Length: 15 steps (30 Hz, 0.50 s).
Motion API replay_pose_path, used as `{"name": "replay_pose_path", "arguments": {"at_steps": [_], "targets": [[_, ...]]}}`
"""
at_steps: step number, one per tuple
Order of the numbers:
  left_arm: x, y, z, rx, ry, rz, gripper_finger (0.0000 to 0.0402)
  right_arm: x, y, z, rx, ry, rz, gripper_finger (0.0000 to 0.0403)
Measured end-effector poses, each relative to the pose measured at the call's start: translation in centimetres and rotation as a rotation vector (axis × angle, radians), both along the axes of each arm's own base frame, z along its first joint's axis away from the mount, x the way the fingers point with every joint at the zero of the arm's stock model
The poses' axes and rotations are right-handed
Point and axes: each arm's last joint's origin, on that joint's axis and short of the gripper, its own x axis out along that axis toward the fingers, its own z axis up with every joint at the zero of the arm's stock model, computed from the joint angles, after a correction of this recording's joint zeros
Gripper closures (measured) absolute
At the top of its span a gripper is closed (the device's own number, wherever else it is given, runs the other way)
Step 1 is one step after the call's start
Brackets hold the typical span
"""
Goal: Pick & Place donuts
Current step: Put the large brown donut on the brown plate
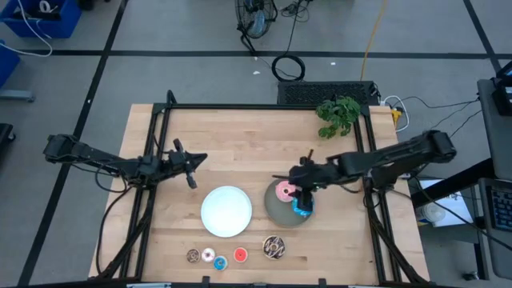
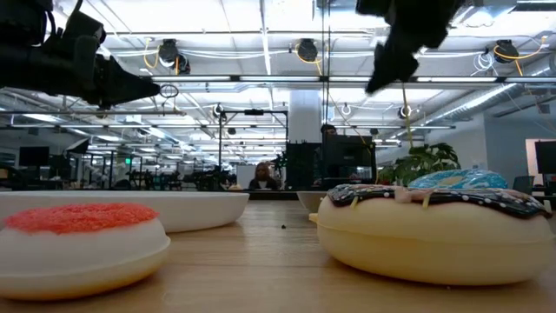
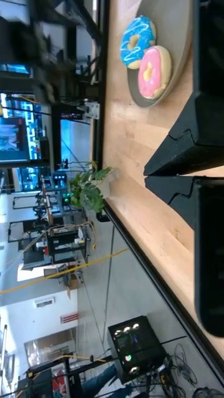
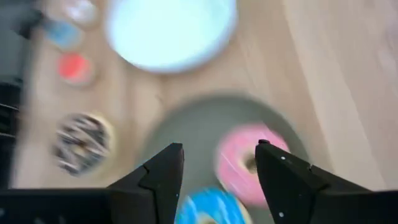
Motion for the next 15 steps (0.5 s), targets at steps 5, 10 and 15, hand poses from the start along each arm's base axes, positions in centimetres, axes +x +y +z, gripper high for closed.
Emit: {"name": "replay_pose_path", "arguments": {"at_steps": [5,10,15], "targets": [[0.0,0.0,-0.1,-0.003,0.006,0.000,0.0385,-2.5,0.1,0.2,-0.014,-0.154,-0.028,0.0249],[0.0,0.0,-0.2,-0.008,0.012,-0.001,0.0385,-5.4,-0.1,-1.6,-0.089,-0.186,-0.052,0.0328],[0.0,0.0,-0.1,-0.009,0.010,-0.001,0.0385,-7.3,-0.3,-4.0,-0.102,-0.348,0.056,0.0395]]}}
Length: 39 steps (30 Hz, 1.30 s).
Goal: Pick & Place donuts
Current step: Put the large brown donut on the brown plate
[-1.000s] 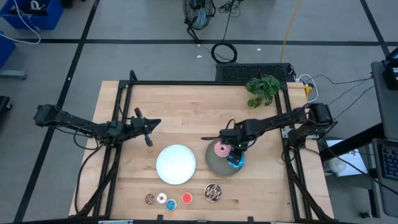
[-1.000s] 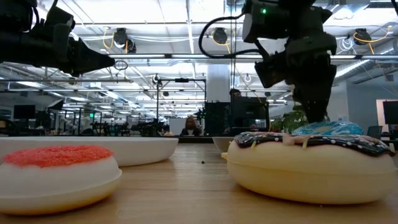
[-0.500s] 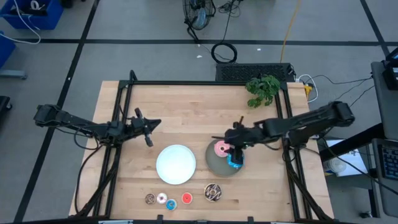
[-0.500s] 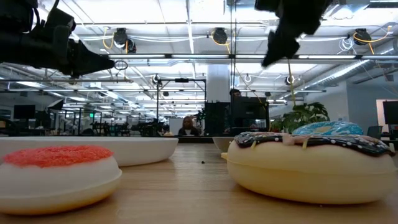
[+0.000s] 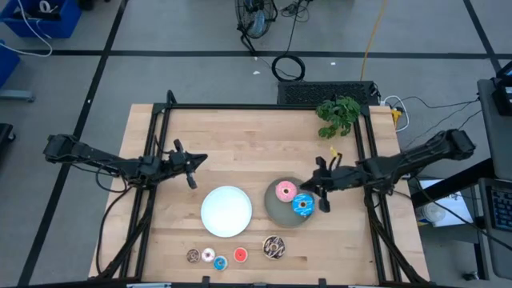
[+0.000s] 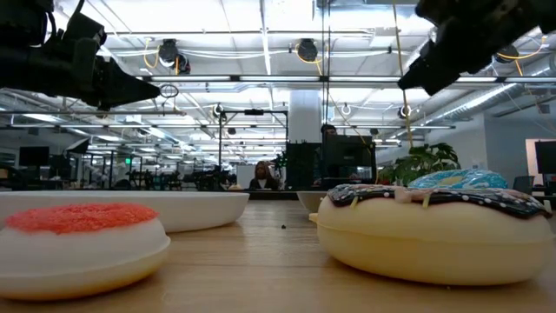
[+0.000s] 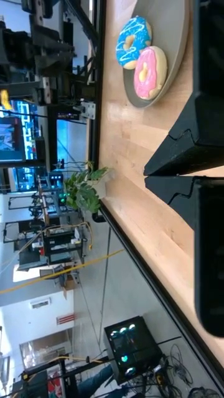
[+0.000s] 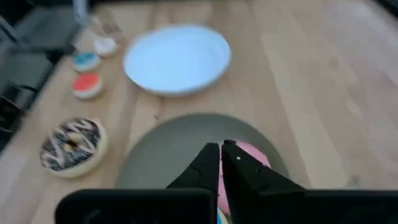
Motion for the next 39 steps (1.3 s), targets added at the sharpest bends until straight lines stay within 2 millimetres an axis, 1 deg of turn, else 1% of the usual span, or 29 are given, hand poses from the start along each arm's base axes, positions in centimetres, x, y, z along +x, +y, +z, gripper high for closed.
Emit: {"name": "replay_pose_path", "arguments": {"at_steps": [3,7,12,16,21,27,33,39], "targets": [[0.0,0.0,0.0,-0.002,0.000,0.000,0.0385,-1.2,-0.3,-1.1,0.026,-0.119,0.035,0.0393],[0.0,0.0,0.0,-0.002,0.001,0.000,0.0385,-2.9,-0.9,-2.0,0.023,-0.262,0.021,0.0401],[0.0,0.0,-0.1,0.003,0.012,0.000,0.0385,-4.7,-1.4,-2.9,0.010,-0.390,0.035,0.0402],[0.0,0.0,-0.1,0.003,0.015,0.000,0.0385,-5.6,-1.6,-3.8,-0.020,-0.446,0.047,0.0402],[0.0,0.0,-0.1,0.003,0.015,0.000,0.0385,-6.2,-1.7,-4.4,0.043,-0.468,0.057,0.0402],[0.0,0.0,-0.1,-0.001,0.013,0.000,0.0385,-6.6,-1.8,-4.3,0.026,-0.508,0.070,0.0402],[0.0,0.0,-0.3,-0.008,0.021,-0.001,0.0385,-7.0,-1.8,-4.2,0.047,-0.574,0.093,0.0402],[0.0,0.0,-0.3,-0.015,0.019,-0.001,0.0385,-7.1,-1.7,-4.3,0.064,-0.574,0.119,0.0402]]}}
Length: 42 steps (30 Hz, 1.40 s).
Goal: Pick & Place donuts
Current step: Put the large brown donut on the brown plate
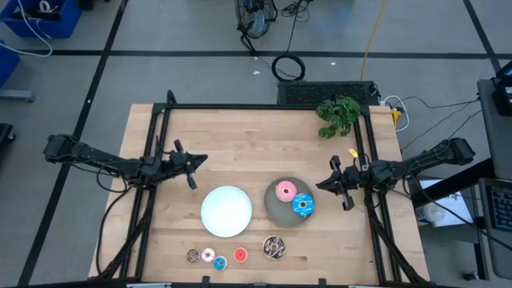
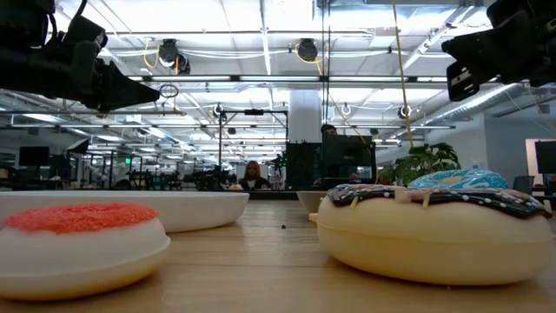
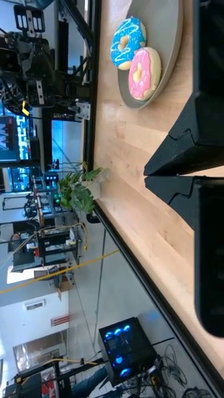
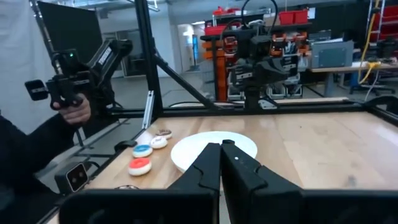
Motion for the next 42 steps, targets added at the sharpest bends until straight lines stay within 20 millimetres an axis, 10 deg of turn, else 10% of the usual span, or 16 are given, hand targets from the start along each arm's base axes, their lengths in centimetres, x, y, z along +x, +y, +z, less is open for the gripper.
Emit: {"name": "replay_pose_path", "arguments": {"at_steps": [25,42], "targets": [[0.0,0.0,0.0,-0.004,-0.002,0.001,0.0385,0.4,0.2,0.8,0.104,-0.016,0.006,0.0402],[0.0,0.0,0.1,-0.013,-0.012,0.006,0.0385,12.4,5.2,7.0,0.011,0.350,0.023,0.0403]]}}
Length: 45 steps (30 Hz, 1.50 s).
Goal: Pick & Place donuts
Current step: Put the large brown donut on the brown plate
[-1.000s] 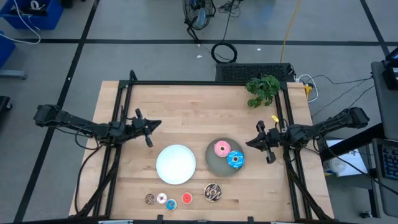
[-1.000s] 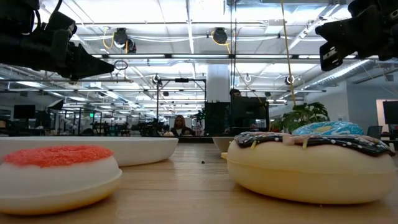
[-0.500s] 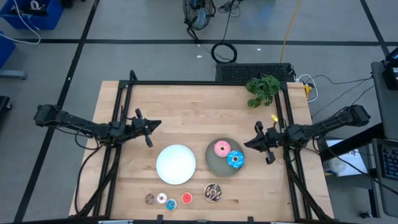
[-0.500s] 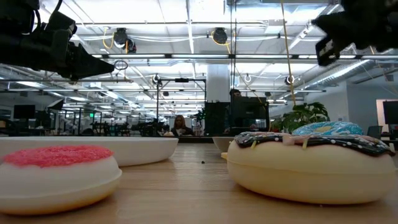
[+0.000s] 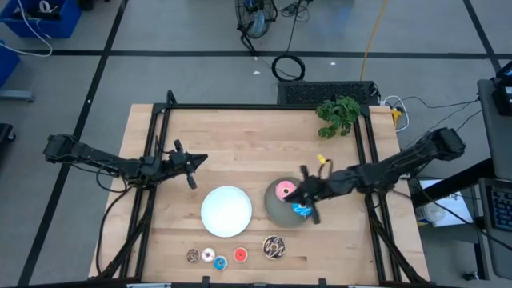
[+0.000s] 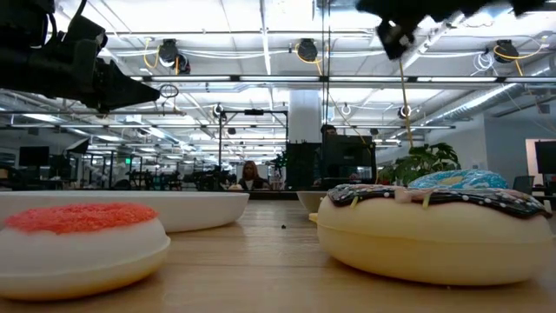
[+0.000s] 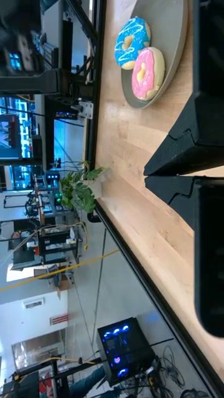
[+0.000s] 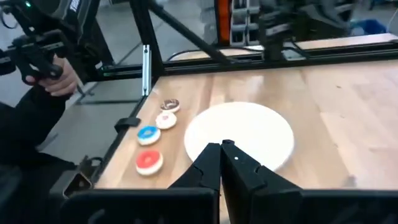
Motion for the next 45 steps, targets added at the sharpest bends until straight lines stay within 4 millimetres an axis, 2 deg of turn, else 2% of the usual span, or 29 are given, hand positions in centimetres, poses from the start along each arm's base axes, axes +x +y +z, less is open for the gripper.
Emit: {"name": "replay_pose_path", "arguments": {"at_steps": [8,14,18,23,27,34,39,45], "targets": [[0.0,0.0,-0.1,-0.002,0.004,0.000,0.0385,6.2,4.4,2.4,-0.049,0.121,0.110,0.0399],[0.0,0.0,-0.1,-0.001,0.007,0.001,0.0385,9.2,5.8,3.5,-0.080,0.409,0.078,0.0400],[0.0,0.0,-0.1,-0.001,0.006,0.002,0.0385,10.4,7.5,3.8,-0.165,0.522,0.096,0.0401],[0.0,0.0,-0.1,0.002,0.008,0.001,0.0385,11.3,9.2,3.2,-0.233,0.615,0.128,0.0399],[0.0,0.0,-0.1,0.002,0.007,0.001,0.0385,11.6,10.2,1.5,-0.263,0.649,0.106,0.0398],[0.0,0.0,-0.1,0.002,0.007,0.002,0.0385,11.9,10.4,-0.1,-0.285,0.706,0.080,0.0390],[0.0,0.0,-0.1,0.001,0.007,0.001,0.0385,11.9,10.5,-0.7,-0.255,0.744,0.050,0.0357],[0.0,0.0,-0.1,-0.006,0.005,0.001,0.0385,11.3,10.9,-2.7,-0.278,0.786,0.058,0.0289]]}}
